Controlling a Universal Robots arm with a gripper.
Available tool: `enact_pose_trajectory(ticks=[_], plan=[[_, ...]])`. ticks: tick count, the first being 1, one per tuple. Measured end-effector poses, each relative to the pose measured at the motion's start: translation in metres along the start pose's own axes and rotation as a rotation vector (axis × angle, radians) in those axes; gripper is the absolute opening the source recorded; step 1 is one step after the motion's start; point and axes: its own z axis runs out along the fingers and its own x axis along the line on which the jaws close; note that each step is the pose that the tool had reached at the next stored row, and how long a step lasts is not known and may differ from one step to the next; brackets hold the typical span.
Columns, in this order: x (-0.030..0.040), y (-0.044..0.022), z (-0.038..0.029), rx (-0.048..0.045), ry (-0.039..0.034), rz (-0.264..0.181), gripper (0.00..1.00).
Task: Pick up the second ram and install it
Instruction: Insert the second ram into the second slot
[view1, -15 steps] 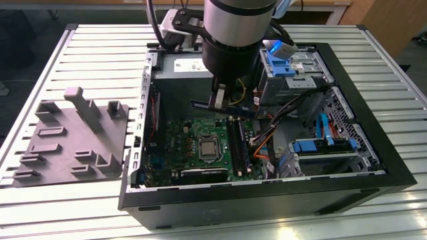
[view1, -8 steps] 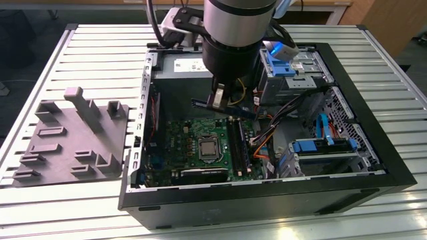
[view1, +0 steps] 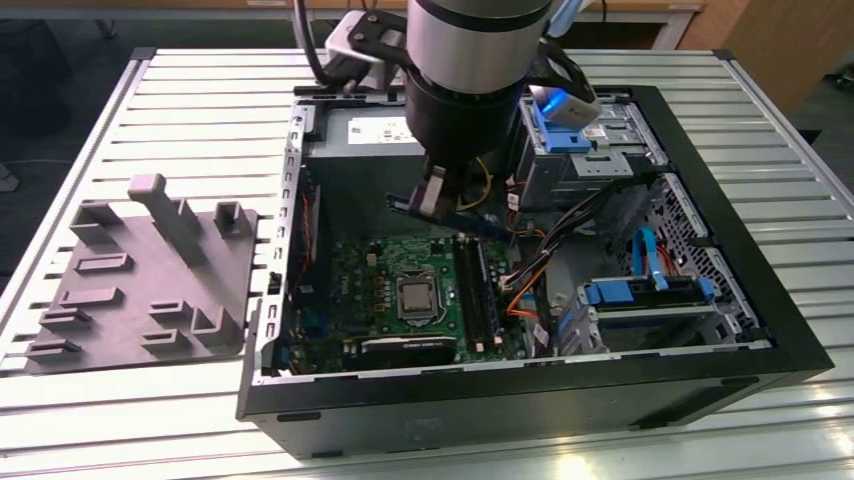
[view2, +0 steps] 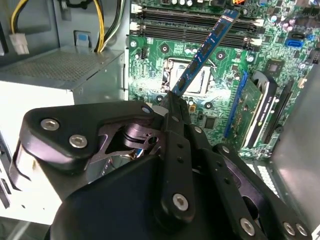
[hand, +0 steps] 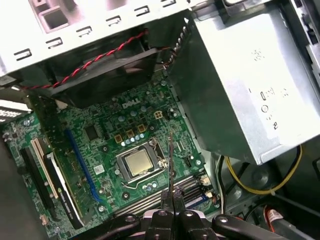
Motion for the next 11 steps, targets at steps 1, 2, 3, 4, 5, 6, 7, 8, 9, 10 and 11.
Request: enact_pose_trajectory(ticks=[1,2,3,4,5,6,7,8,9,10,11], plan=[[0.0,0.0,0.0,0.0012,-0.0006,0.01,0.12],[0.0,-0.0001,0.0,0.0022,-0.0011,0.019,0.12],[0.0,-0.0001,0.0,0.0031,-0.0016,0.027,0.12],[0.0,-0.0001,0.0,0.004,-0.0021,0.035,0.12],[0.0,-0.0001,0.0,0.0049,-0.0026,0.042,0.12],[0.0,-0.0001,0.0,0.0059,-0.0031,0.05,0.12],[0.0,-0.0001,0.0,0.0069,-0.0036,0.059,0.12],[0.0,-0.0001,0.0,0.0078,-0.0041,0.067,0.12],[0.0,-0.0001,0.0,0.0089,-0.0047,0.076,0.12],[0.0,-0.0001,0.0,0.0099,-0.0052,0.085,0.12],[0.0,-0.0001,0.0,0.0108,-0.0057,0.093,0.12]])
